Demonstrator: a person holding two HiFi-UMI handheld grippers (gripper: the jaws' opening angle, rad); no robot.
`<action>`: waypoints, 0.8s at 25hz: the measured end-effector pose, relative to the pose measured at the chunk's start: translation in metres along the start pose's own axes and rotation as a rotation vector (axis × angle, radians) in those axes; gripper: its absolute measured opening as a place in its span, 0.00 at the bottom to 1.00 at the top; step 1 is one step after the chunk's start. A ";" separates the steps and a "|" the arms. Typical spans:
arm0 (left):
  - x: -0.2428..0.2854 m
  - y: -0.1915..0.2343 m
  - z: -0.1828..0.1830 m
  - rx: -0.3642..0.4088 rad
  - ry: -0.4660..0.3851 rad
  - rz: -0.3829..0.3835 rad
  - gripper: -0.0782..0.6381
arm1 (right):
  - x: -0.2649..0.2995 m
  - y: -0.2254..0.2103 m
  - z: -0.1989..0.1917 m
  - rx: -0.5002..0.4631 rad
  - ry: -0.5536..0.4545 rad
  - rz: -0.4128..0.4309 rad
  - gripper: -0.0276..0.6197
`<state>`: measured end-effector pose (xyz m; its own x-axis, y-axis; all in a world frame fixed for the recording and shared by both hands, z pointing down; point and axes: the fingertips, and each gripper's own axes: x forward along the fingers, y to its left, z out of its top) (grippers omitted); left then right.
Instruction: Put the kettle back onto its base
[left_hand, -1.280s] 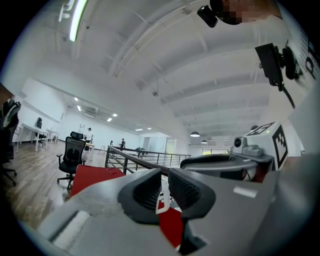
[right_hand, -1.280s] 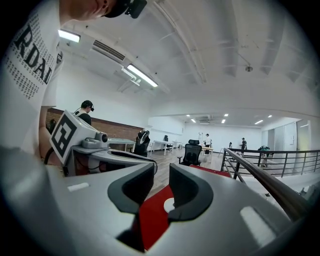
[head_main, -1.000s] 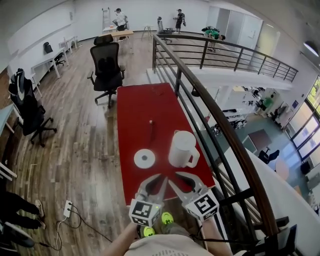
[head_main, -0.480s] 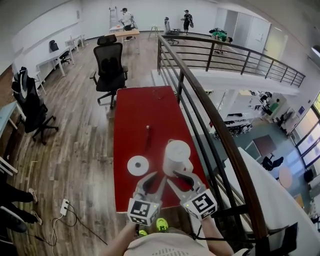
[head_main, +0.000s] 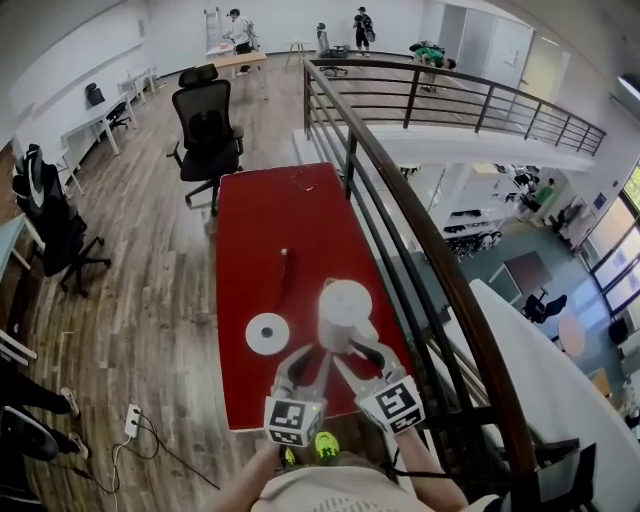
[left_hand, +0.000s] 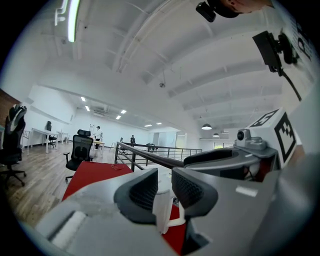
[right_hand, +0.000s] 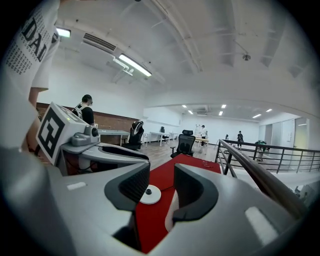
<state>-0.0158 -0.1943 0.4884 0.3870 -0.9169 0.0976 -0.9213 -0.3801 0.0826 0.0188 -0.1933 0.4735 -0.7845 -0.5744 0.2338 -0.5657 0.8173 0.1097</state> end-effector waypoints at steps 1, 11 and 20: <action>0.004 -0.002 -0.003 0.015 0.005 -0.008 0.24 | -0.001 -0.004 -0.004 0.004 0.000 -0.016 0.27; 0.040 -0.032 -0.026 0.047 0.020 -0.064 0.24 | -0.018 -0.038 -0.043 0.030 0.048 -0.133 0.29; 0.064 -0.047 -0.052 0.043 0.057 -0.089 0.24 | -0.021 -0.065 -0.068 0.051 0.107 -0.186 0.31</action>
<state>0.0541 -0.2285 0.5418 0.4680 -0.8711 0.1485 -0.8834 -0.4659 0.0513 0.0892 -0.2312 0.5267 -0.6354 -0.7048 0.3154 -0.7125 0.6926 0.1125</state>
